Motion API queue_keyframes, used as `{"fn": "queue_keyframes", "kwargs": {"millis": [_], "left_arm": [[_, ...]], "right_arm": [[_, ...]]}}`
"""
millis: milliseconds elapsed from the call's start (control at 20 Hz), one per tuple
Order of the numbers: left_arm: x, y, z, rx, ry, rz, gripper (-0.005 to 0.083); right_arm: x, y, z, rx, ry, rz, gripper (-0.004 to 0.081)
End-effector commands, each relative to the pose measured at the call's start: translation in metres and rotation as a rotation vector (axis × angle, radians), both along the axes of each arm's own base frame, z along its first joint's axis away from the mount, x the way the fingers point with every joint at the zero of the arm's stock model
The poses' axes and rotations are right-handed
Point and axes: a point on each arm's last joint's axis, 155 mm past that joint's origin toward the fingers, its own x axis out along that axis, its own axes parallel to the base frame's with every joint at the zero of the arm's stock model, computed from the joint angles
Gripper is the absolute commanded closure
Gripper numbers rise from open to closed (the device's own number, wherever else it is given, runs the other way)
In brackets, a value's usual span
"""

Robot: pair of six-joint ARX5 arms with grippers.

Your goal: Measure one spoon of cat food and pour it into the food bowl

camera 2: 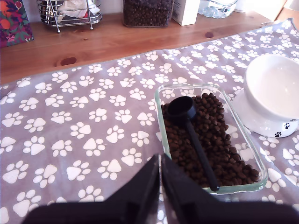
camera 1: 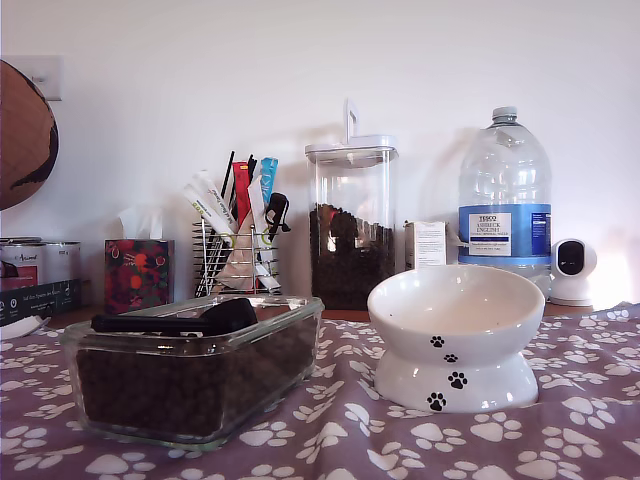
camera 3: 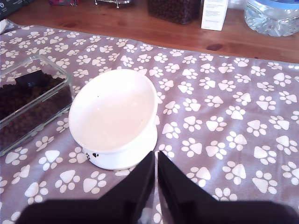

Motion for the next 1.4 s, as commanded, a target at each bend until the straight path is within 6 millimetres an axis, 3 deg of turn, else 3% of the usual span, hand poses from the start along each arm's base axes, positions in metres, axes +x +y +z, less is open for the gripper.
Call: {"fn": "queue_keyframes", "kwargs": {"millis": [0, 300, 600, 900, 1150, 1350], "left_arm": [[-0.014, -0.01, -0.02, -0.009, 0.09, -0.067, 0.0794], [-0.015, -0.012, -0.02, -0.019, 0.093, -0.076, 0.0794], [-0.013, -0.029, -0.003, -0.07, 0.082, -0.144, 0.0794], [-0.003, -0.059, -0.001, -0.023, 0.2, -0.23, 0.0794], [0.017, -0.09, 0.01, 0.003, 0.229, -0.296, 0.0794], [0.031, -0.097, 0.01, -0.002, 0.206, -0.296, 0.0783]], "right_arm": [[0.005, 0.002, -0.002, 0.026, -0.004, -0.012, 0.0781], [0.005, 0.003, 0.0, 0.038, -0.006, -0.01, 0.0781], [0.004, 0.046, 0.02, 0.171, -0.035, 0.166, 0.0781], [0.012, 0.076, -0.005, 0.152, 0.064, 0.255, 0.0781], [0.019, 0.081, -0.012, 0.144, 0.08, 0.26, 0.0781], [0.019, 0.081, -0.013, 0.142, 0.08, 0.261, 0.0781]]}}
